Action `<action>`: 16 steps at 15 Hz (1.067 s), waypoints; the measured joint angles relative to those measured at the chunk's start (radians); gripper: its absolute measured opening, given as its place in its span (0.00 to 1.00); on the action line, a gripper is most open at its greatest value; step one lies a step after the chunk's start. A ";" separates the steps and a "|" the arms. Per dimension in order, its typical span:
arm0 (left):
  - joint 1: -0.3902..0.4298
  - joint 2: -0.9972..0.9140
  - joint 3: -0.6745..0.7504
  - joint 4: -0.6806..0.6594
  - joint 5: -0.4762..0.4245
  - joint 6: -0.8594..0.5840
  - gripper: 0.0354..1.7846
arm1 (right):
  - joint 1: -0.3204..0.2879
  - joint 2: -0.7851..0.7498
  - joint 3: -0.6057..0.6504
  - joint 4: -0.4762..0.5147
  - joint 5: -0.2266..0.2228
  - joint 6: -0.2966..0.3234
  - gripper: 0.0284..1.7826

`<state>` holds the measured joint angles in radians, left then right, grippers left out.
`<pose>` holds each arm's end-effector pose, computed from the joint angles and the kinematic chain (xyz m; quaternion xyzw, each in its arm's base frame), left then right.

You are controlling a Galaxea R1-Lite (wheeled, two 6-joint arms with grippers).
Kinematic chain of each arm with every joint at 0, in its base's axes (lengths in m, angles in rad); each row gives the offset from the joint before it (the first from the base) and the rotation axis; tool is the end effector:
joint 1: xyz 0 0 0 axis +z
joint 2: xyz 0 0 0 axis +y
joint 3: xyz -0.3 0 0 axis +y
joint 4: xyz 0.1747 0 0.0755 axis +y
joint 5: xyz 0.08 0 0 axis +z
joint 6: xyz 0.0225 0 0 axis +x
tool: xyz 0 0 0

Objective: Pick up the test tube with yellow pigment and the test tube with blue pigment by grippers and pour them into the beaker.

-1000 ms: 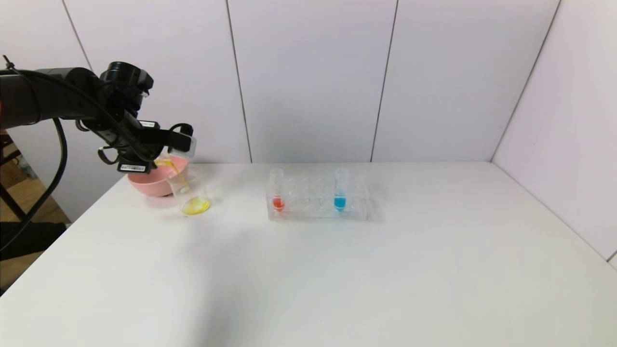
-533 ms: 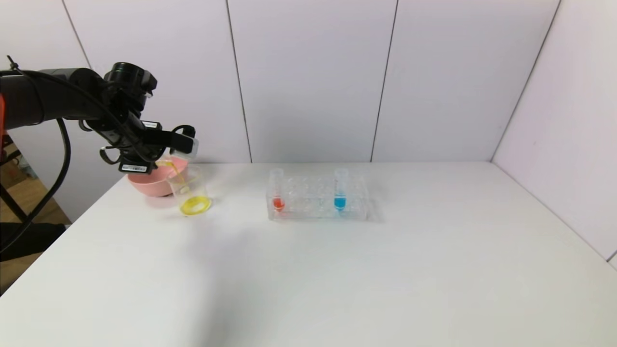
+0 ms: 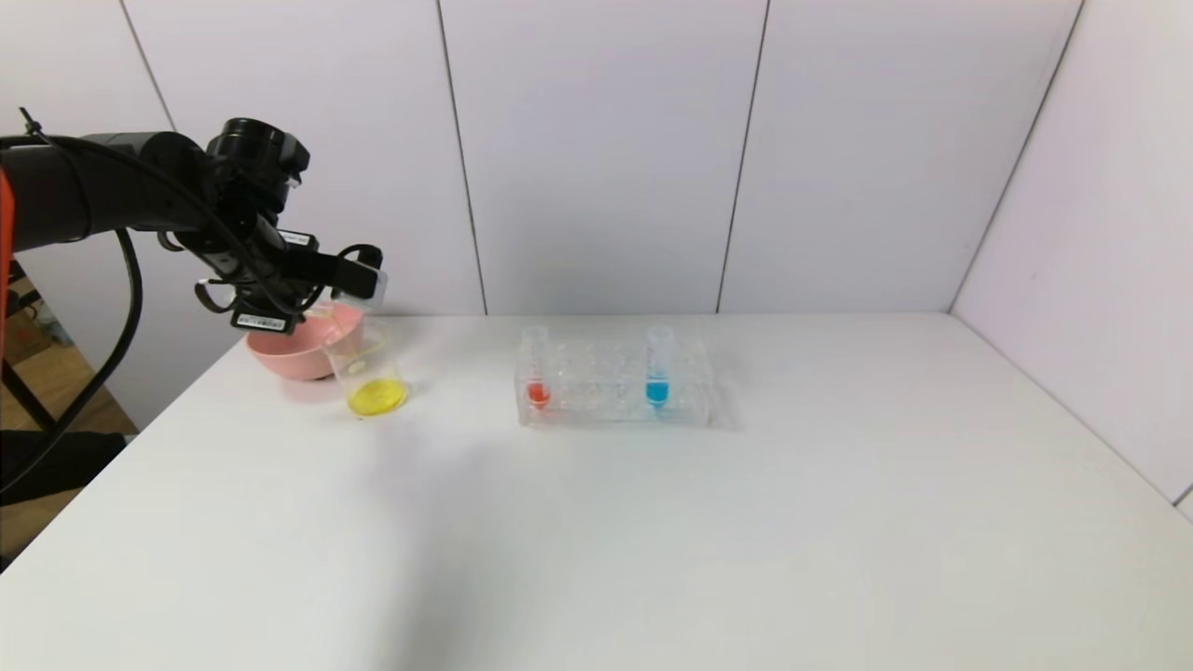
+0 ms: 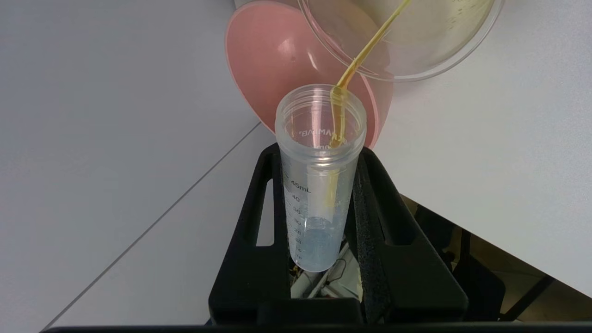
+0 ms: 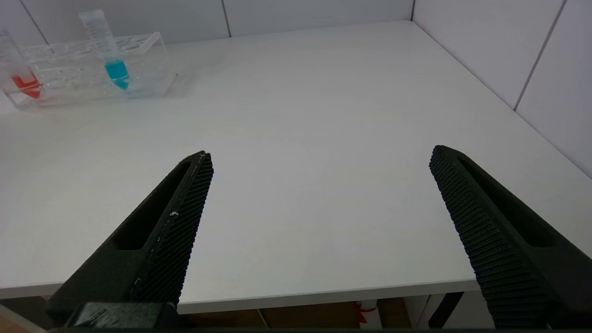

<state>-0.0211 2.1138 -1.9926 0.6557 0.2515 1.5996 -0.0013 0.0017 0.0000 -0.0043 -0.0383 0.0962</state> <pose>0.4102 -0.0031 0.2393 0.6952 0.3378 -0.1950 0.6037 -0.0227 -0.0008 0.0760 0.0481 -0.0023 -0.0197 0.9986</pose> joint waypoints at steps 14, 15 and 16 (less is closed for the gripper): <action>0.002 -0.014 -0.003 -0.115 -0.044 -0.069 0.23 | 0.000 0.000 0.000 0.000 0.000 0.000 0.96; 0.005 -0.022 -0.003 -0.166 -0.066 -0.124 0.23 | 0.000 0.000 0.000 0.000 0.000 0.000 0.96; 0.007 -0.029 -0.003 -0.213 -0.080 -0.190 0.23 | 0.000 0.000 0.000 0.000 0.000 0.000 0.96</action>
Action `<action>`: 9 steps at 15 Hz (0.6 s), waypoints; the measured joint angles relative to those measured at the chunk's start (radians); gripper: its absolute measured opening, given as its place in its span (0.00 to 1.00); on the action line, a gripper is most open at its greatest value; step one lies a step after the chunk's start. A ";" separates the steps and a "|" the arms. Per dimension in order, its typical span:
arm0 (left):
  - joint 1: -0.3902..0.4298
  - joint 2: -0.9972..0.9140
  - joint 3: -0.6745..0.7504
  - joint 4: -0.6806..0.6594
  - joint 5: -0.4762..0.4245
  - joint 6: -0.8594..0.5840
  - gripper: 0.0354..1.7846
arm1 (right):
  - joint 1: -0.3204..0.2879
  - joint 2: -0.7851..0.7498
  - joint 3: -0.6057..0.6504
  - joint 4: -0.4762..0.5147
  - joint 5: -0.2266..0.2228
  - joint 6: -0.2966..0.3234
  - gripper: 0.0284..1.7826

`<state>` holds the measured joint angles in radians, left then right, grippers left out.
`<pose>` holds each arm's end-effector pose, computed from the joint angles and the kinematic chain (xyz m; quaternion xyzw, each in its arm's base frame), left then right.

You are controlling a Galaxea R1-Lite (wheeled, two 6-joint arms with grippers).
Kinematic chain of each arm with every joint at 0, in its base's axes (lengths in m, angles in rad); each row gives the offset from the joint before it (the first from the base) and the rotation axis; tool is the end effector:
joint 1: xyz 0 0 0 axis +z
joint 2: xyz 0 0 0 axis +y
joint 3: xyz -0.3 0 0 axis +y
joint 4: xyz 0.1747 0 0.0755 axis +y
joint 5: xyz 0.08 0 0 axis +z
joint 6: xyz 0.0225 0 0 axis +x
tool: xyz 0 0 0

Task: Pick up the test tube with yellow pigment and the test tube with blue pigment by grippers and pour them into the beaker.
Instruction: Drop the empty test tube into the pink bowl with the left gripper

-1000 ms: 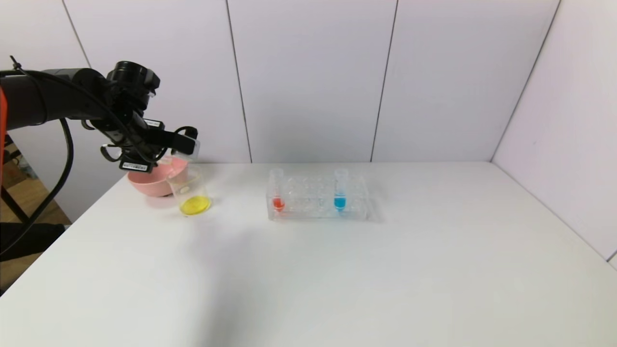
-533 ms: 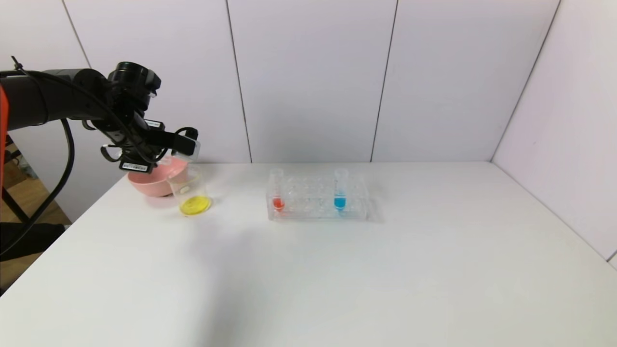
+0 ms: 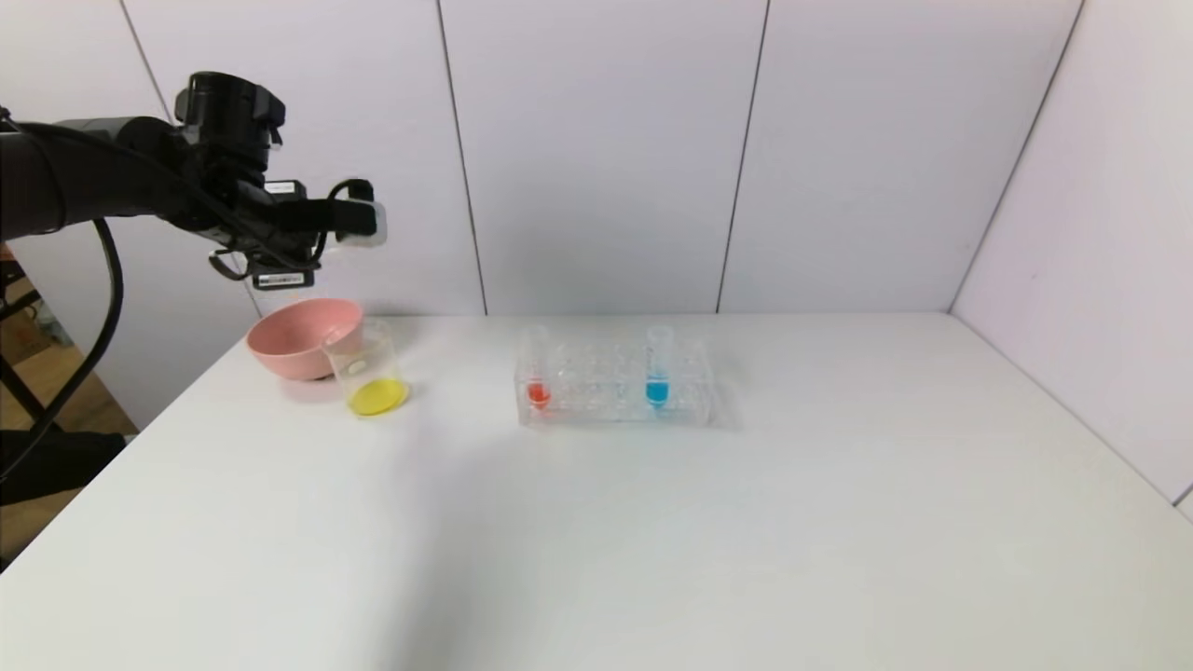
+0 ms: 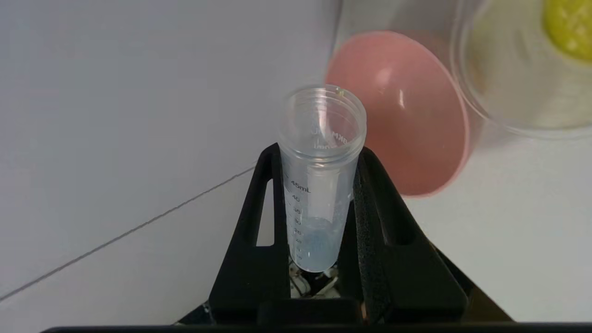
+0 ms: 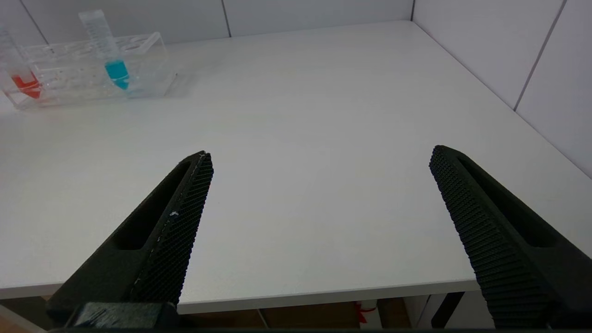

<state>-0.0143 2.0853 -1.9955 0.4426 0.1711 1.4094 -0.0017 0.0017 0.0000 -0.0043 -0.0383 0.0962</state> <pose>0.4164 -0.0021 0.2688 0.6416 0.2485 -0.1121 0.7169 -0.0227 -0.0008 0.0760 0.0481 -0.0023 -0.0199 0.9986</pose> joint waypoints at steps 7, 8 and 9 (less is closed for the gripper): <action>0.050 -0.017 0.009 -0.300 -0.009 -0.633 0.23 | 0.000 0.000 0.000 0.000 0.000 0.000 0.96; 0.060 -0.013 0.011 -0.310 -0.006 -0.733 0.23 | 0.000 0.000 0.000 0.000 0.000 0.000 0.96; 0.067 -0.010 0.013 -0.315 -0.003 -0.830 0.23 | 0.000 0.000 0.000 0.000 0.000 0.000 0.96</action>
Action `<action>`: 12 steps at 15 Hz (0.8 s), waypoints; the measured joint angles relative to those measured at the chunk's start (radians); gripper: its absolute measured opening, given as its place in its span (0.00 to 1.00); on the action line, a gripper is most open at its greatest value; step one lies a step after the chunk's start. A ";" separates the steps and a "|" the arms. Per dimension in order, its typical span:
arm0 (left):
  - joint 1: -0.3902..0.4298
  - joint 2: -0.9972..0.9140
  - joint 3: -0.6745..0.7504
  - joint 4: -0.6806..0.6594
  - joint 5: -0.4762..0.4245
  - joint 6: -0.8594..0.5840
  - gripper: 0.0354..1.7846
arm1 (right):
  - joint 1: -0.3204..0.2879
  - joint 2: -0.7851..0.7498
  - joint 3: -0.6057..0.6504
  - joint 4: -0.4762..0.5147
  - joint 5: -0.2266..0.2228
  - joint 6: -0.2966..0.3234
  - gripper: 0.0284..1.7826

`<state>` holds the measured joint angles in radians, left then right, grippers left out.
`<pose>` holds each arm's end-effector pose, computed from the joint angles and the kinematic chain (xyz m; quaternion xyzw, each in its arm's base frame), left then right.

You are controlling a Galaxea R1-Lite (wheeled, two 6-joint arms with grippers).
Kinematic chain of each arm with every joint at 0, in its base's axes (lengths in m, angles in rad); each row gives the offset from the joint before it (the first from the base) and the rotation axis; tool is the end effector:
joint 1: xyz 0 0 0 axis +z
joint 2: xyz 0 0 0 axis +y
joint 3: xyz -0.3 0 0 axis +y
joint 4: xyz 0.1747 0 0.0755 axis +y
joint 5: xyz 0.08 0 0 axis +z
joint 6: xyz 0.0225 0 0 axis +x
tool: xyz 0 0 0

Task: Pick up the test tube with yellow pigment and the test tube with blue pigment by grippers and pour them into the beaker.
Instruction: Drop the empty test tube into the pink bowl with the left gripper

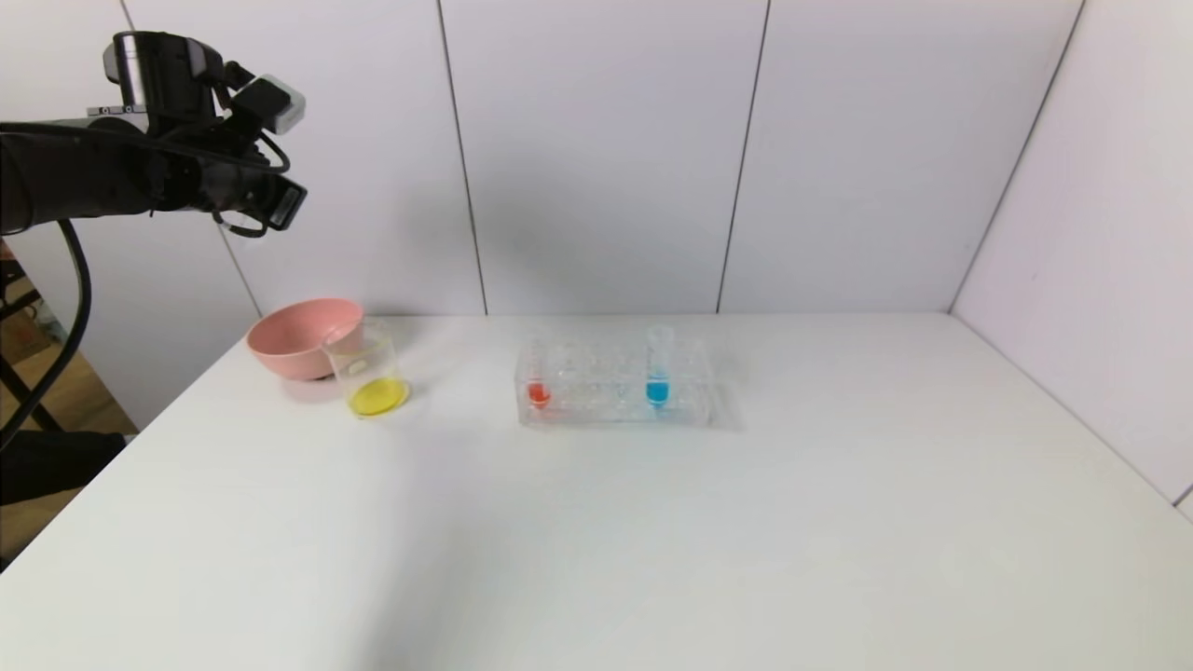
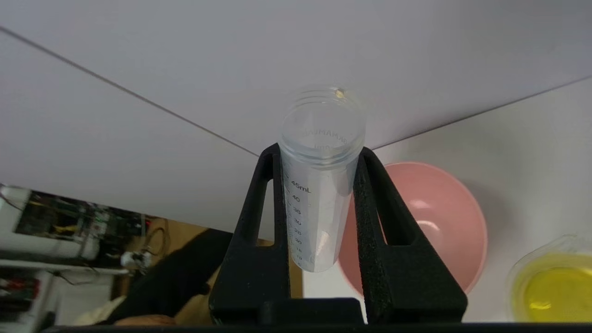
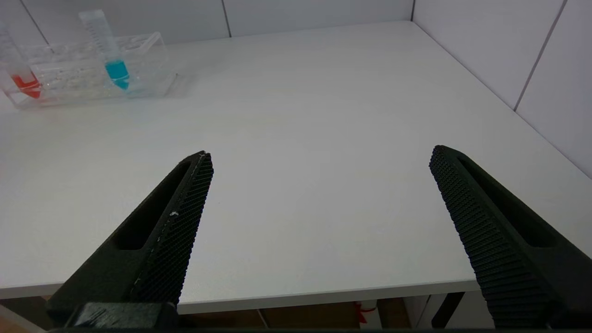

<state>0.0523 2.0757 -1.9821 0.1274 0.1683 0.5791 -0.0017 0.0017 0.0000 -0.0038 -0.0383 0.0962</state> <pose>0.4250 0.0260 0.2990 0.2882 0.1367 0.0734 0.9449 -0.0227 -0.0008 0.0759 0.0481 -0.0020 -0.0199 0.9986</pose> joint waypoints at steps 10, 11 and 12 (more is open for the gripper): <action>0.038 0.017 0.209 -0.186 0.004 -0.467 0.23 | 0.000 0.000 0.000 0.000 0.000 0.000 0.96; 0.041 0.017 0.254 -0.261 0.009 -0.467 0.23 | 0.000 0.000 0.000 0.000 0.000 0.000 0.96; 0.042 0.018 0.295 -0.321 0.021 -0.467 0.23 | 0.000 0.000 0.000 0.000 0.000 0.000 0.96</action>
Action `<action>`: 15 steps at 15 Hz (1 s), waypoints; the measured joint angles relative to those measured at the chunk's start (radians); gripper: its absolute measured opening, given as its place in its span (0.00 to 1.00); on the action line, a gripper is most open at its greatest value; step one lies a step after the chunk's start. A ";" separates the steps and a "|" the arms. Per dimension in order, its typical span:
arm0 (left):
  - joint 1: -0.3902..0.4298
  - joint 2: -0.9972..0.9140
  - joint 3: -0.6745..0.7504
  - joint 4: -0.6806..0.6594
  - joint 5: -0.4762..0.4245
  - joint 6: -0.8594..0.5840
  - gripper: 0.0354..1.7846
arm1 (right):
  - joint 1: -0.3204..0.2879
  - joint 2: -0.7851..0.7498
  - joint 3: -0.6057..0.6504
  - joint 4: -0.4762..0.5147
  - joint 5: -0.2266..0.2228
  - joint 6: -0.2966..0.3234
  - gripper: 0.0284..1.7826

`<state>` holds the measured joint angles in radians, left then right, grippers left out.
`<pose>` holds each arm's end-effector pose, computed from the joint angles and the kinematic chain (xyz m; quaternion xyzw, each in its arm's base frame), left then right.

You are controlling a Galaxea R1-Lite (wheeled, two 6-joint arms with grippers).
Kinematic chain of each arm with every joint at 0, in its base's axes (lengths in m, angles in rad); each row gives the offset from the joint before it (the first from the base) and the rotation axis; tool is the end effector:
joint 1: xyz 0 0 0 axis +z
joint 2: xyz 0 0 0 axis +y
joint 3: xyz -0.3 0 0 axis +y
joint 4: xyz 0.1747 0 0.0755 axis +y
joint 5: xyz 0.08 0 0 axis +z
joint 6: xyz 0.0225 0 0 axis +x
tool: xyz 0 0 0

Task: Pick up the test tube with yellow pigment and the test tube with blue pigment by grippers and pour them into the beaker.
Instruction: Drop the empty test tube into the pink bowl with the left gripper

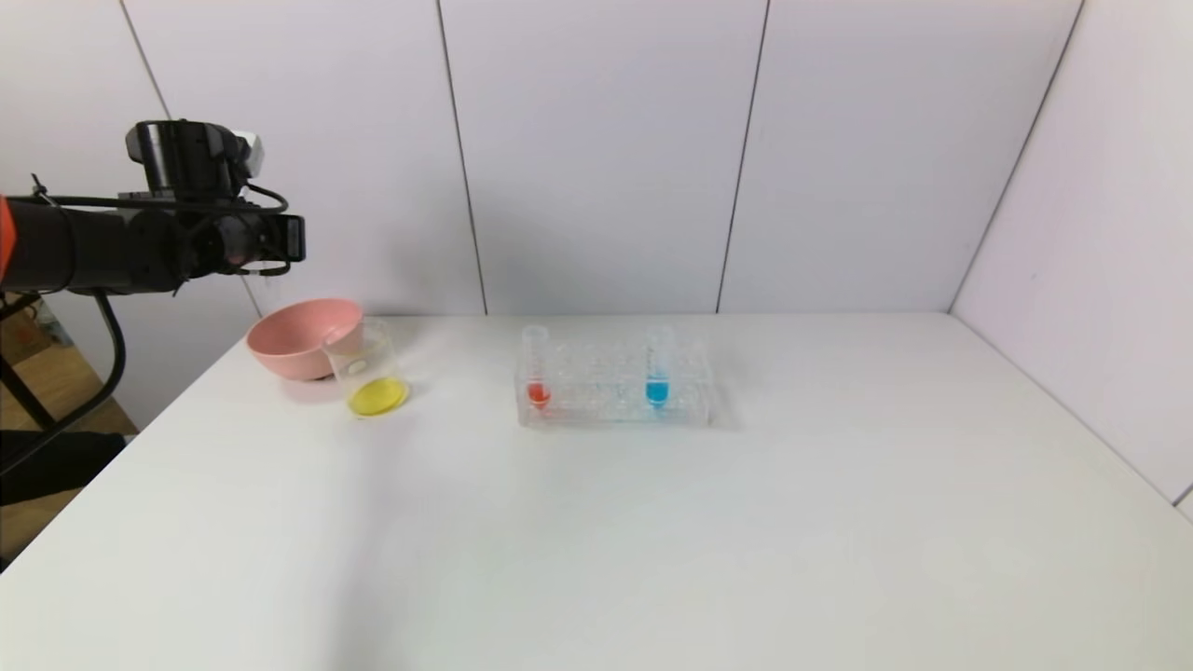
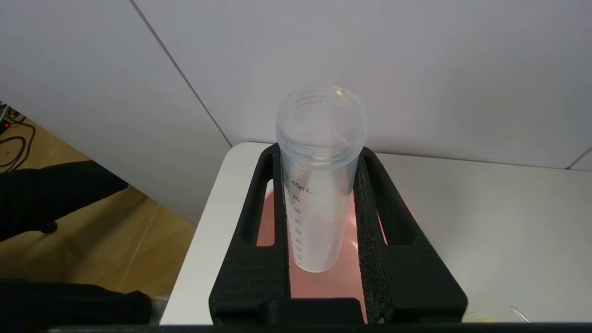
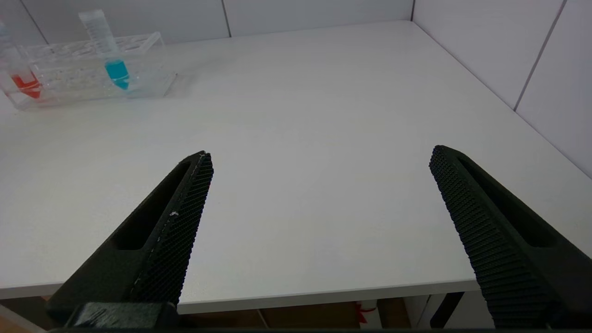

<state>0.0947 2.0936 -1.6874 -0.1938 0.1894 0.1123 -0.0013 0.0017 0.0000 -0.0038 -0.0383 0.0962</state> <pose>0.4375 0.0458 0.2387 0.0603 0.1136 0.1346 0.9825 -0.0227 -0.0008 0.0759 0.0481 -0.0020 -0.0197 0.9986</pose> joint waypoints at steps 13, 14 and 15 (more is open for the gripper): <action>0.026 0.073 0.180 -0.323 0.039 0.001 0.23 | 0.000 0.000 0.000 0.000 0.000 0.000 0.96; 0.029 0.079 0.181 -0.331 0.039 0.000 0.23 | 0.000 0.000 0.000 0.000 0.000 0.000 0.96; 0.030 0.085 0.182 -0.336 0.040 -0.001 0.23 | 0.000 0.000 0.000 0.000 0.000 0.000 0.96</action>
<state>0.1251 2.1787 -1.5057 -0.5296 0.2289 0.1111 -0.0017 0.0019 0.0000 -0.0038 -0.0383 0.0957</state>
